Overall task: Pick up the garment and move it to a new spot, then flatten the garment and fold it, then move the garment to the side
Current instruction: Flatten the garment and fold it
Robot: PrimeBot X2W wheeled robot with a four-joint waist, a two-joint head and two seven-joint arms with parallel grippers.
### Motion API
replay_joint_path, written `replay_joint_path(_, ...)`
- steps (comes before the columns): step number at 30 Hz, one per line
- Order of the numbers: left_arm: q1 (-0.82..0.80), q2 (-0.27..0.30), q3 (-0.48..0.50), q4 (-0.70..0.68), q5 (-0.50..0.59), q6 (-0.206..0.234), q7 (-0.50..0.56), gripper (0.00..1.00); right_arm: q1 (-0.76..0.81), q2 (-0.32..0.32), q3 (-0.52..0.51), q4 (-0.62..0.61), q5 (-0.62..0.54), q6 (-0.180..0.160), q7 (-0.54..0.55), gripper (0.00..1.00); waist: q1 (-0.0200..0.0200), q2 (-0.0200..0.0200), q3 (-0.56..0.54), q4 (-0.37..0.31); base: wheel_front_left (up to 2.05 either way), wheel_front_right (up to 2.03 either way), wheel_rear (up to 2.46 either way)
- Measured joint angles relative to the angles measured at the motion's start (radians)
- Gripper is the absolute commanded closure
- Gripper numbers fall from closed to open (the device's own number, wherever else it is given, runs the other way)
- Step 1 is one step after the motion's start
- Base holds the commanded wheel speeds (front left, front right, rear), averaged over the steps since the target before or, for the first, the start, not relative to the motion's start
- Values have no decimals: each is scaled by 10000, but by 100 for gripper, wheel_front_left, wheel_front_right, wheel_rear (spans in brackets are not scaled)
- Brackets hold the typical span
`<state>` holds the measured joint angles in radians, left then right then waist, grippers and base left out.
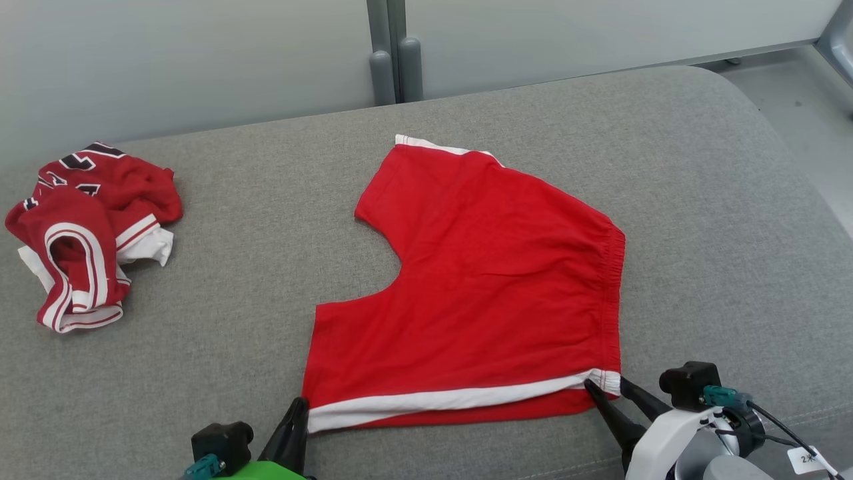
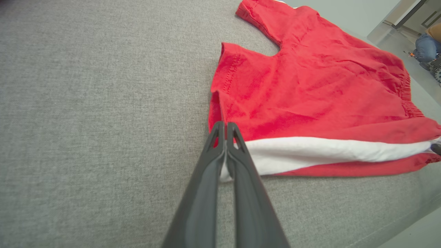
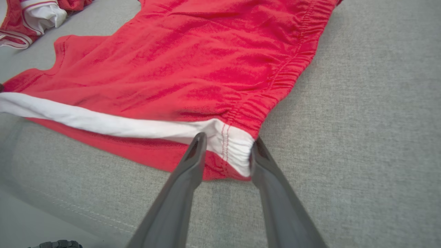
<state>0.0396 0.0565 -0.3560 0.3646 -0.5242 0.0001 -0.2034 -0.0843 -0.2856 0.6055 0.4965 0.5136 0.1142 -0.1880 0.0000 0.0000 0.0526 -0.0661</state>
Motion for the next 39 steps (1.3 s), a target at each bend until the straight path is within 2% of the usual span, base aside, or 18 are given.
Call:
replay_joint_path(1,0,0,8,-10,0,-2,0,100,-1,0,15,29,46,0,0,72,0,0,1,1,0,0,0)
replay_joint_path(4,0,0,33,-35,-2,0,0,100,-2,-25,54,105,188,2,0,98,0,0,2,-11,0,0,0)
replay_joint_path(5,0,0,42,-50,-2,0,0,100,-4,-40,73,109,198,2,0,100,0,0,1,-22,0,0,0)
replay_joint_path(21,2,-10,464,-924,-257,0,-190,100,-127,-178,-420,-1131,963,90,-416,100,0,0,-252,-121,0,0,0)
replay_joint_path(30,127,-13,598,-1835,-270,15,-267,100,84,-704,-468,-2057,1220,92,-449,100,0,0,-601,27,0,0,0)
replay_joint_path(39,659,-12,230,-2957,-121,109,-268,100,1064,-1304,-403,-2477,1670,92,-399,100,0,0,-694,333,0,0,0)
